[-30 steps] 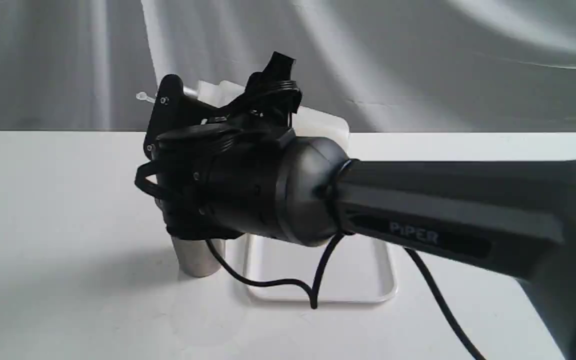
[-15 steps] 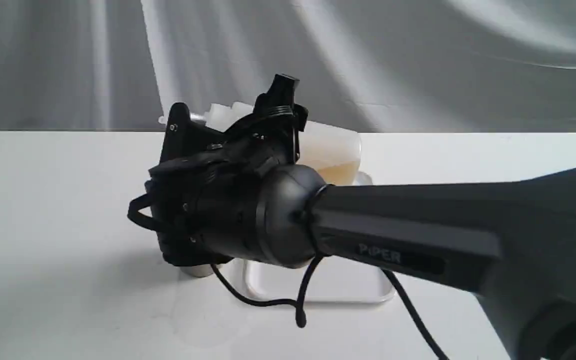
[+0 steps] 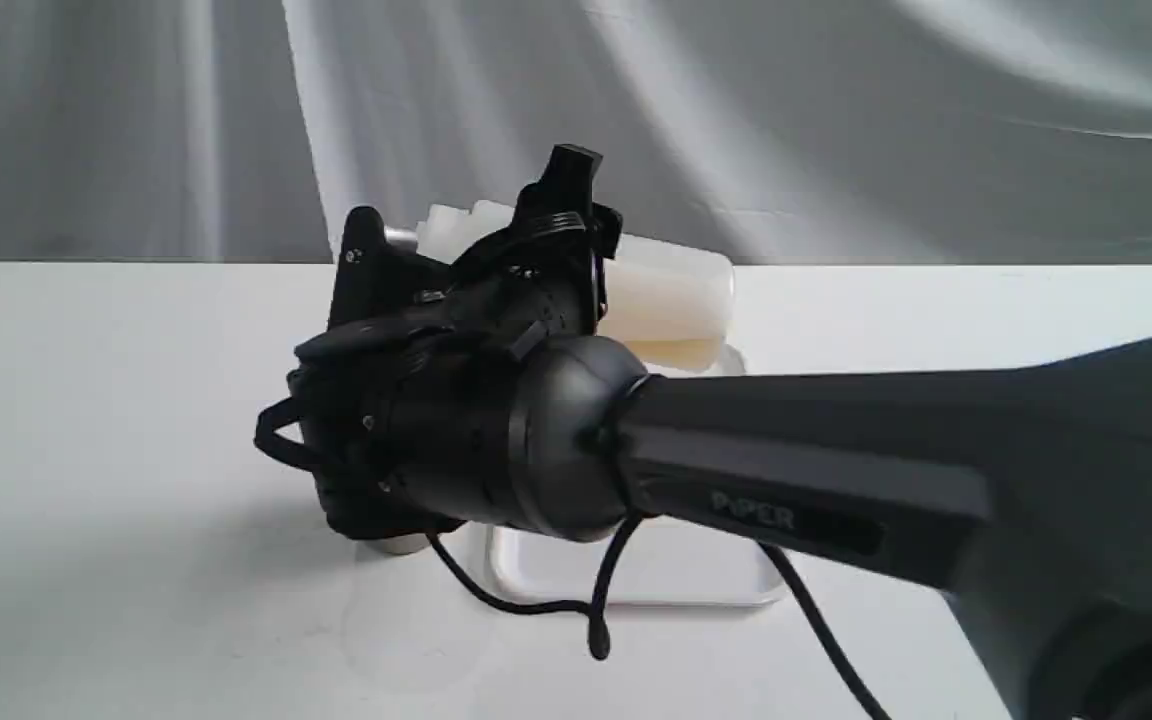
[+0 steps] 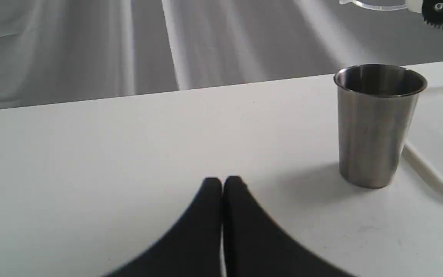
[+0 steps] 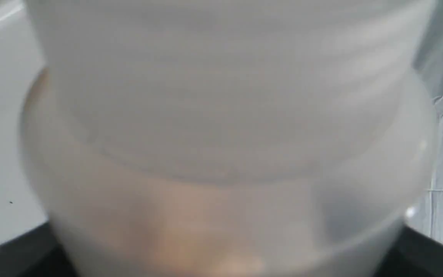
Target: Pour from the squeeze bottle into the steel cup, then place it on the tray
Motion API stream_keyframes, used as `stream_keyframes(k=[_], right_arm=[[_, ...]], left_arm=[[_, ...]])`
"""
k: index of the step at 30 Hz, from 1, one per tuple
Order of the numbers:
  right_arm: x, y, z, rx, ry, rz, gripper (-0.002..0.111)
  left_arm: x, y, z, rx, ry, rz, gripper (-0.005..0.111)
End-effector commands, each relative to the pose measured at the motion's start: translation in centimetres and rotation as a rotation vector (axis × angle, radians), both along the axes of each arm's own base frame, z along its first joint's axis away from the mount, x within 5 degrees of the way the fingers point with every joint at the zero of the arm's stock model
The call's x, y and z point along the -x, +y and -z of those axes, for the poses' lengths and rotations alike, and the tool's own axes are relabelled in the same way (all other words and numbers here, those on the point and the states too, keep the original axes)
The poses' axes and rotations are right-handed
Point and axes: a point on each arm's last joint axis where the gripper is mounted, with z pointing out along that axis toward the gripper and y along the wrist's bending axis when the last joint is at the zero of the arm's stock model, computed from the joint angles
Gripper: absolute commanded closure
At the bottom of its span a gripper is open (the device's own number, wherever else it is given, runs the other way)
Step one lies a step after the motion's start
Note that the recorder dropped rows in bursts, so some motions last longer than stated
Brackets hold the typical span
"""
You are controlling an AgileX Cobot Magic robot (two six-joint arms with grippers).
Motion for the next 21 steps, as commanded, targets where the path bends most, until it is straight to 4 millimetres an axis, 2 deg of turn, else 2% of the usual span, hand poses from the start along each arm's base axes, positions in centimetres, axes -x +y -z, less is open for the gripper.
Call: stream_keyframes(k=[1, 21], right_arm=[[0.2, 0.4, -1.0, 0.030, -0.055, -0.012, 0.094], [0.3, 1.0, 0.0, 0.051, -0.047, -0.027, 0.094]], left_arm=[[0.0, 0.0, 0.1, 0.006, -0.005, 0.005, 0.107], [0.0, 0.0, 0.1, 0.003, -0.005, 0.006, 0.107]])
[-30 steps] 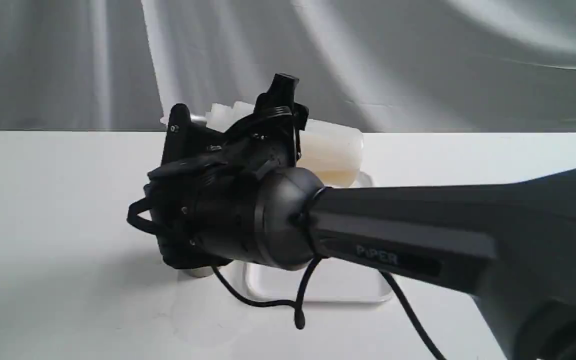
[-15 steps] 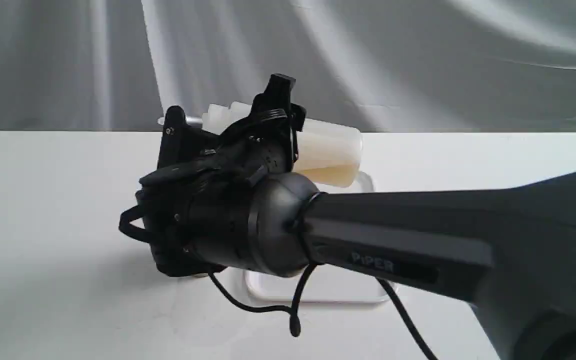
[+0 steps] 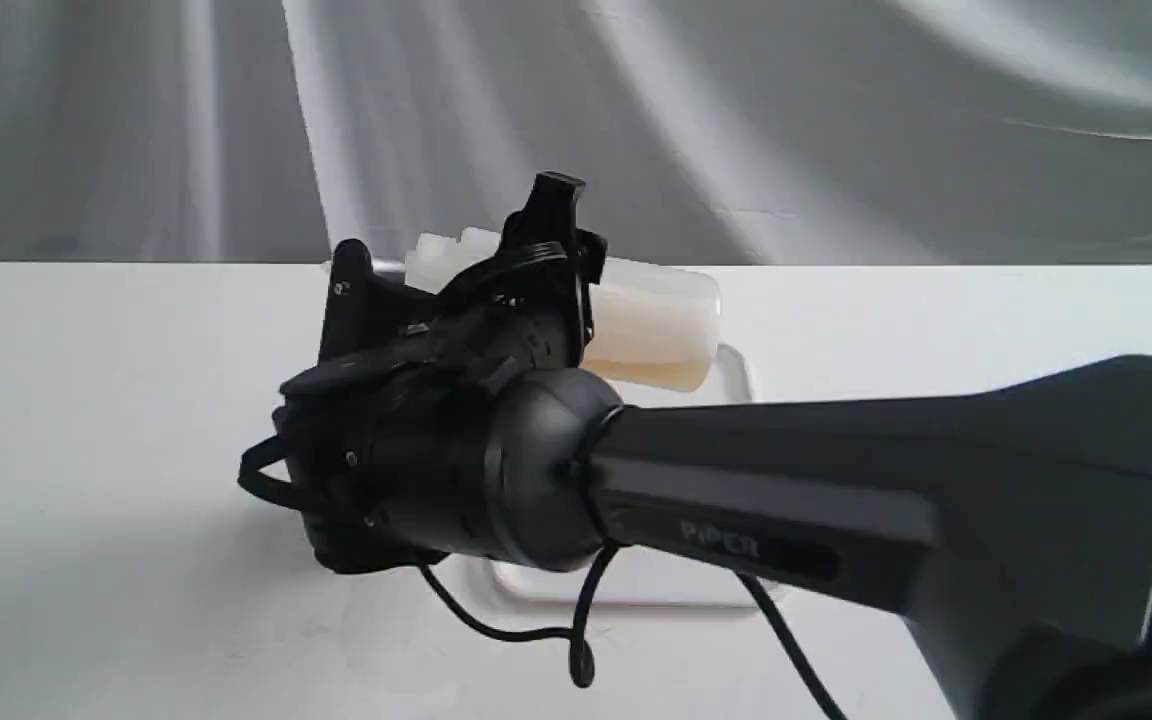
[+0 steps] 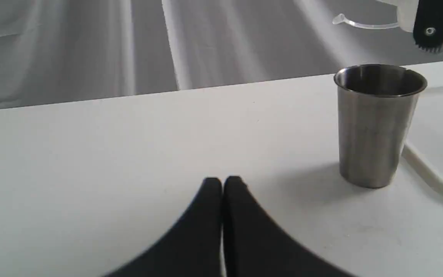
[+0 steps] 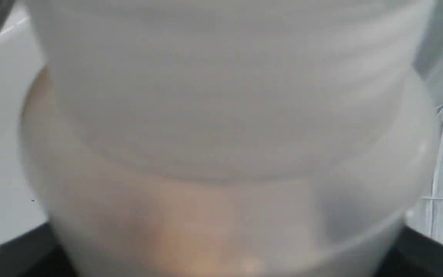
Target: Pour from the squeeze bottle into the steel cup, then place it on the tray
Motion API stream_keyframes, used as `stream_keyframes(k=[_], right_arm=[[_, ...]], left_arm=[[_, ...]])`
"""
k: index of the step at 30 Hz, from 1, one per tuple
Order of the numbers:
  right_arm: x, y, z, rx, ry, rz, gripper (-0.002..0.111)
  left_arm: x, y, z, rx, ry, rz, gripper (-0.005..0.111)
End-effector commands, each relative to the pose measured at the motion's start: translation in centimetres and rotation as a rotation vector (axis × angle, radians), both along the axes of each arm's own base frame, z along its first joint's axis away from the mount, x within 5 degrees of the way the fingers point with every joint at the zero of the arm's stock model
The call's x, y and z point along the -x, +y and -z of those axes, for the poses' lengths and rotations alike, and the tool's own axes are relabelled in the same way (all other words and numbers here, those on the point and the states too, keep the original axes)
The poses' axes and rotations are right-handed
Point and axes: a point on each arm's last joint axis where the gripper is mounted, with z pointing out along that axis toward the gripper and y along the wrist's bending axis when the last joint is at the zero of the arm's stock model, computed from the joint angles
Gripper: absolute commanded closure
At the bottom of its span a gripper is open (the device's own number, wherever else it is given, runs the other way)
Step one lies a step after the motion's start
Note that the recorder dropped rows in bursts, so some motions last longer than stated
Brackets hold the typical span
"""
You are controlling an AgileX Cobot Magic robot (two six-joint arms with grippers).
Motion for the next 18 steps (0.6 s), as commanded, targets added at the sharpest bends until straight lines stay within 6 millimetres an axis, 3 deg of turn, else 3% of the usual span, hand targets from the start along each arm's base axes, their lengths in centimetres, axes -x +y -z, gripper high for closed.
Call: stream_keyframes(k=[1, 18], right_arm=[[0.14, 0.32, -1.45, 0.025, -0.065, -0.018, 0.094], [-0.15, 0.34, -2.00, 0.165, -0.063, -0.075, 0.094]], left_arm=[[0.00, -0.04, 0.07, 0.003, -0.005, 0.006, 0.107], [0.00, -0.04, 0.07, 0.004, -0.005, 0.006, 0.107]])
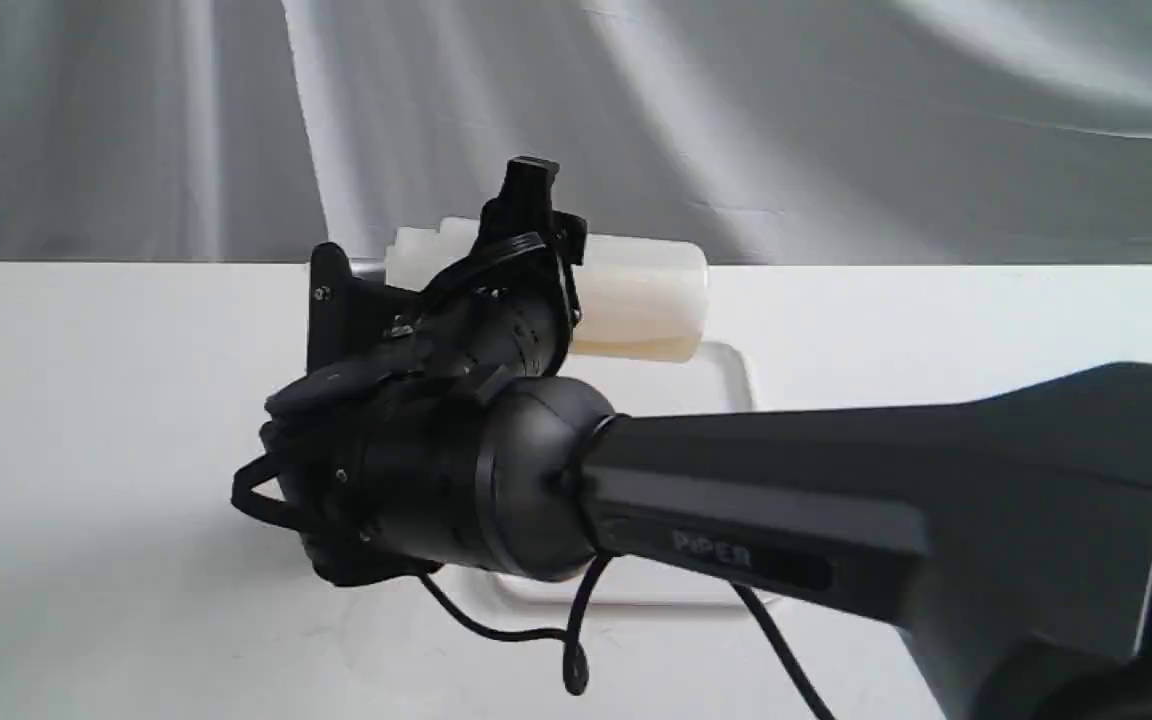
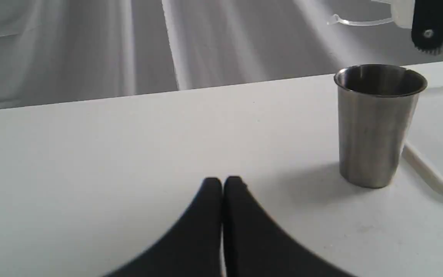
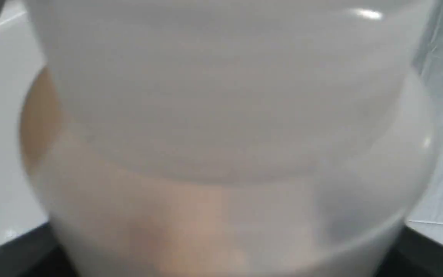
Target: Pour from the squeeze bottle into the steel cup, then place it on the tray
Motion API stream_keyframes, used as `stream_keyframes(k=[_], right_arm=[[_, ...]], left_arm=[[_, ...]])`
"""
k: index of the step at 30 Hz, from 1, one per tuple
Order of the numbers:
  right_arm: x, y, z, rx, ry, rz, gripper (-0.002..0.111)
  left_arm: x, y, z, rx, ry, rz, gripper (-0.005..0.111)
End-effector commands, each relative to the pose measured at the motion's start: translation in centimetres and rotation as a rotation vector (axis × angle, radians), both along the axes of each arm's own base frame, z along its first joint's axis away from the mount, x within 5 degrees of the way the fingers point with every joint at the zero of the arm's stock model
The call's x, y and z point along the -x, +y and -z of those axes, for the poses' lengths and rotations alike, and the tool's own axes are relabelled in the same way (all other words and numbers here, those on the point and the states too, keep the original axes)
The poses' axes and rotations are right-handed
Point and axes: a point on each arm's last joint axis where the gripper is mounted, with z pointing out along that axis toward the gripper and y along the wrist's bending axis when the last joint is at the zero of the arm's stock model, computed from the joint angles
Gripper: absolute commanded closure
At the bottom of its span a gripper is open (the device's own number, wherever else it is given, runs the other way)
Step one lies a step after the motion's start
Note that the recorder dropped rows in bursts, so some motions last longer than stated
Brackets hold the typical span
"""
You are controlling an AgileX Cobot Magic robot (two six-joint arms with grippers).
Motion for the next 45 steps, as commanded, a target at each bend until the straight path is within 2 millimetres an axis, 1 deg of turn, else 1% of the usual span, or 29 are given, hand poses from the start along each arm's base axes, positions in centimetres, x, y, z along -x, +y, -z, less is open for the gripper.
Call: stream_keyframes(k=[1, 15, 20, 22, 29, 33, 38, 45], right_arm=[[0.0, 0.0, -1.5, 0.084, -0.029, -0.024, 0.094], [-0.3, -0.1, -1.9, 0.223, -0.007, -0.064, 0.094], [-0.6, -0.6, -2.2, 0.252, 0.005, -0.061, 0.094], [-0.7, -0.9, -2.5, 0.251, 0.000, -0.055, 0.094], [-0.7, -1.4, -5.2, 0.277, -0.087, -0.067, 0.094], [-0.9, -1.8, -6.3, 0.296, -0.128, -0.068, 0.094], [-1.2, -2.1, -6.4, 0.346, -0.115, -0.069, 0.094], [-1.2, -2.1, -6.4, 0.356, -0.110, -0.071, 0.094]], left_arm=[[0.0, 0.0, 0.1, 0.004, -0.005, 0.006, 0.107], [0.0, 0.0, 0.1, 0.009, -0.005, 0.005, 0.107], [0.0, 0.0, 0.1, 0.009, -0.005, 0.005, 0.107], [0.0, 0.0, 0.1, 0.005, -0.005, 0.005, 0.107], [0.0, 0.0, 0.1, 0.005, -0.005, 0.005, 0.107], [0.0, 0.0, 0.1, 0.007, -0.005, 0.005, 0.107], [0.0, 0.0, 0.1, 0.007, -0.005, 0.005, 0.107], [0.0, 0.0, 0.1, 0.004, -0.005, 0.005, 0.107]])
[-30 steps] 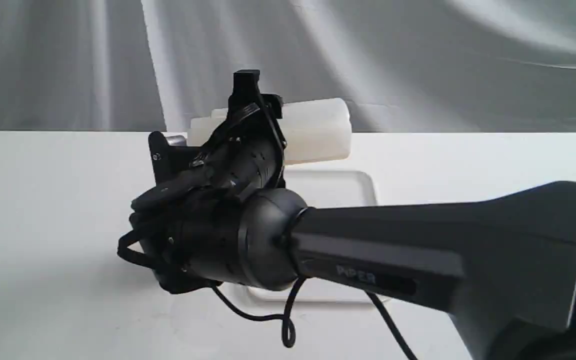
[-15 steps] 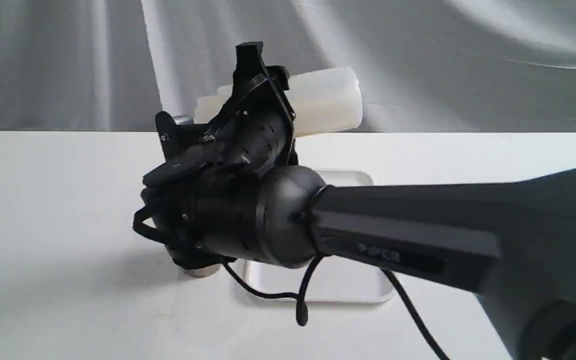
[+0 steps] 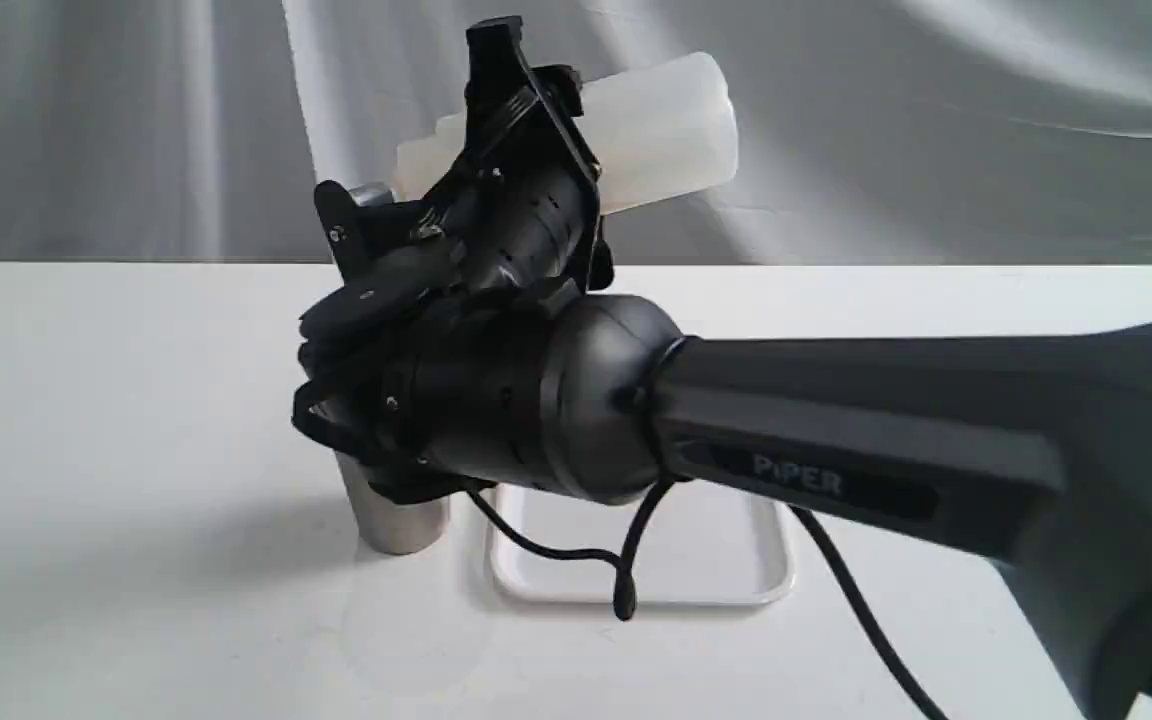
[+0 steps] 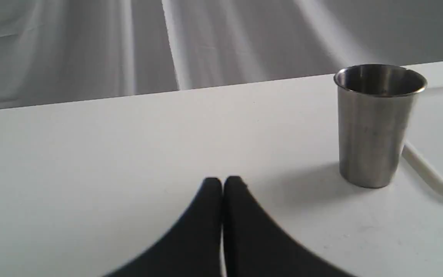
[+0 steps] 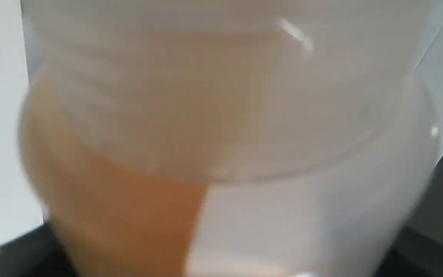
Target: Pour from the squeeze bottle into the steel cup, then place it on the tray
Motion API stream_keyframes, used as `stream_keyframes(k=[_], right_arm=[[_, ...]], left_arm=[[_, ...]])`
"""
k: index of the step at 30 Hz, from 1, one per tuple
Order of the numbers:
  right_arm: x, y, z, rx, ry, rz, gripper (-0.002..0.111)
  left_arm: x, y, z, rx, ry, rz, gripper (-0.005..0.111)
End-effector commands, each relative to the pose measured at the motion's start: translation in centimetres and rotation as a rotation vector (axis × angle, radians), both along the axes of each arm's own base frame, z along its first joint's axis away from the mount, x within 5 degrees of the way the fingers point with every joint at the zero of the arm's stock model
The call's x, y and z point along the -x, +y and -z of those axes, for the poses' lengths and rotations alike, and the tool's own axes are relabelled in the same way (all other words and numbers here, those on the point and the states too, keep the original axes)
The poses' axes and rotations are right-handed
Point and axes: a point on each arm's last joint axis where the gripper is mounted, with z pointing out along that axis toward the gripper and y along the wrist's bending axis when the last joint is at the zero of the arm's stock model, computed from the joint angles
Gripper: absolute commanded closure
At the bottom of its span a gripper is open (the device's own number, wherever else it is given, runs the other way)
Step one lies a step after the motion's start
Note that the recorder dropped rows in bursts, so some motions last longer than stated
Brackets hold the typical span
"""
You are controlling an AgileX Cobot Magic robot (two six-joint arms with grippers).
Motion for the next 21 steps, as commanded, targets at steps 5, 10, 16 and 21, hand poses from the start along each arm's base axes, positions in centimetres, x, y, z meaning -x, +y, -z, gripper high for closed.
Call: stream_keyframes(k=[5, 10, 16, 21], right_arm=[[-0.07, -0.46, -1.54, 0.032, -0.046, 0.009, 0.094], [-0.07, -0.46, -1.54, 0.043, -0.042, 0.008, 0.094], [-0.07, -0.46, -1.54, 0.089, -0.021, 0.006, 0.094], [-0.07, -0.46, -1.54, 0.138, 0.001, 0.004, 0.094]], left_arm=[[0.00, -0.04, 0.07, 0.004, -0.005, 0.005, 0.107], [0.00, -0.04, 0.07, 0.004, -0.005, 0.005, 0.107], [0.00, -0.04, 0.07, 0.006, -0.005, 0.005, 0.107], [0.00, -0.04, 0.07, 0.006, -0.005, 0.005, 0.107]])
